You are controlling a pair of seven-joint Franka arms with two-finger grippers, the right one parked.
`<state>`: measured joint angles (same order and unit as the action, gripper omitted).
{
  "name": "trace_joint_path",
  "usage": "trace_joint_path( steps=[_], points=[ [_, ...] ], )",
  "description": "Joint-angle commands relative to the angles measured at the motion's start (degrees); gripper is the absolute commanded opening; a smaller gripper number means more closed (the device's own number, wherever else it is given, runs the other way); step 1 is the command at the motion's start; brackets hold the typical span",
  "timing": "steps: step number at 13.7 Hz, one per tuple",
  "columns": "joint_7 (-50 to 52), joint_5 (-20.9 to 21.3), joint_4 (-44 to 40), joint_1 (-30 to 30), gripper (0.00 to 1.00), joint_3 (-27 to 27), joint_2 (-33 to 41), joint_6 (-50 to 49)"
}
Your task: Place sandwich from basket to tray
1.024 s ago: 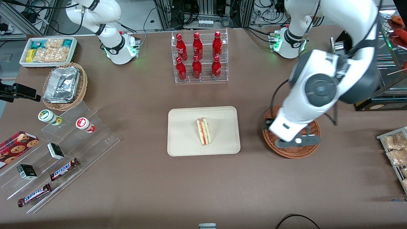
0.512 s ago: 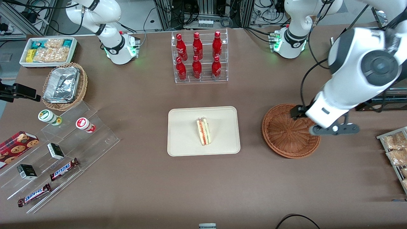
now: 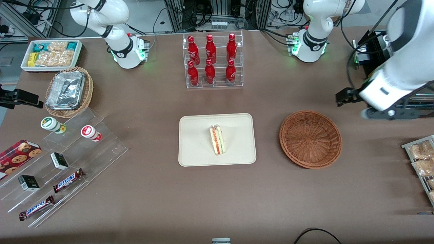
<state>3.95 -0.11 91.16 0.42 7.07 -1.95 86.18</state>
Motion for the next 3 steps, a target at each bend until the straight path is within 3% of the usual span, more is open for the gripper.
trace_joint_path(
  steps=[1,3],
  points=[
    [-5.2,-1.5,0.0,0.3,1.0,-2.2,3.1,-3.9],
    [-5.4,-1.5,-0.2,0.4,1.0,-2.9,3.4,-4.2]
  ],
)
